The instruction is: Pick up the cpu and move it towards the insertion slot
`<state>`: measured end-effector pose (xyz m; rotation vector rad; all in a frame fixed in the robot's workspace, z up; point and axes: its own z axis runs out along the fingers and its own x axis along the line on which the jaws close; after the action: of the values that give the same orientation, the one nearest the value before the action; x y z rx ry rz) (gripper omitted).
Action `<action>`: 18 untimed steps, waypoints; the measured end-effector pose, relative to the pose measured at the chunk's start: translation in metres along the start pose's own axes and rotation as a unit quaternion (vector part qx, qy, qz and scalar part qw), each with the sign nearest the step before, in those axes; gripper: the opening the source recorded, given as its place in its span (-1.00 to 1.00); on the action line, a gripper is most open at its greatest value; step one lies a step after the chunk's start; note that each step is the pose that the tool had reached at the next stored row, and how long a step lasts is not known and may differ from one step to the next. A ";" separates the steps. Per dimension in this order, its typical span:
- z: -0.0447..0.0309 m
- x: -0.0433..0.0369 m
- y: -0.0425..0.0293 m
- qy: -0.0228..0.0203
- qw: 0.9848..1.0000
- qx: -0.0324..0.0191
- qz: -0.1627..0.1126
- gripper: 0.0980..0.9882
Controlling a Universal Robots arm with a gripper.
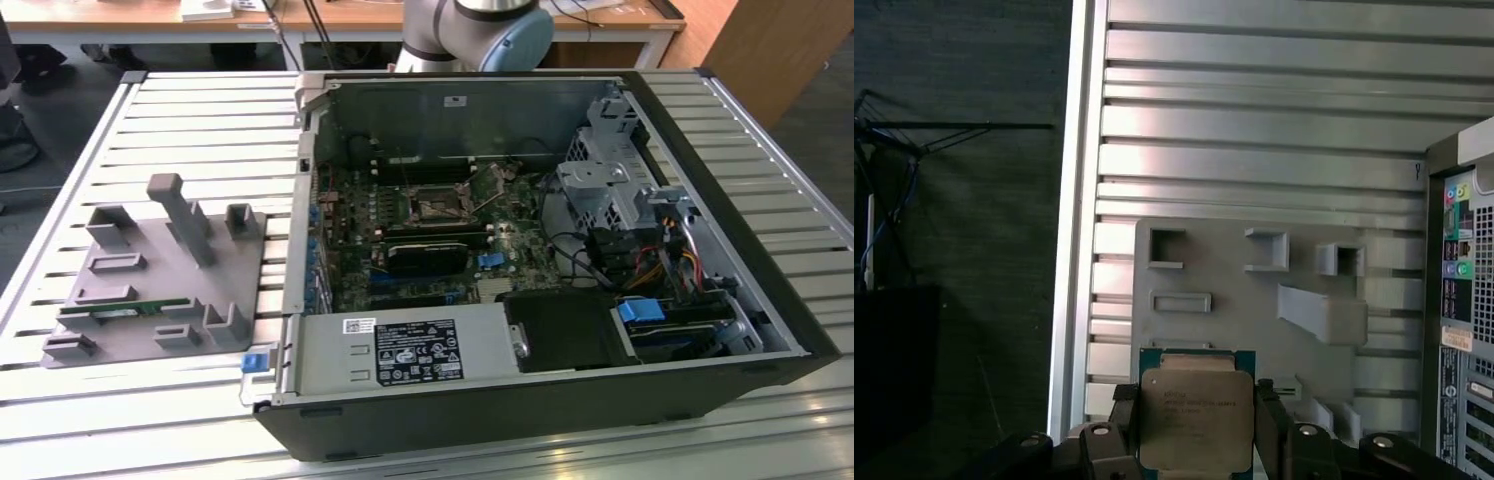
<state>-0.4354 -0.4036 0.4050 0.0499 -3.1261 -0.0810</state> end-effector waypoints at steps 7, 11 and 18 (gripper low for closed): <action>-0.0005 -0.0178 -0.0006 0.000 1.000 -0.004 0.000 0.00; -0.0007 -0.0242 -0.0008 0.001 1.000 -0.004 0.000 0.00; -0.0010 -0.0326 -0.0010 0.002 1.000 -0.004 0.000 0.00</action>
<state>-0.4028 -0.4036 0.4055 0.0499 -3.1221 -0.0921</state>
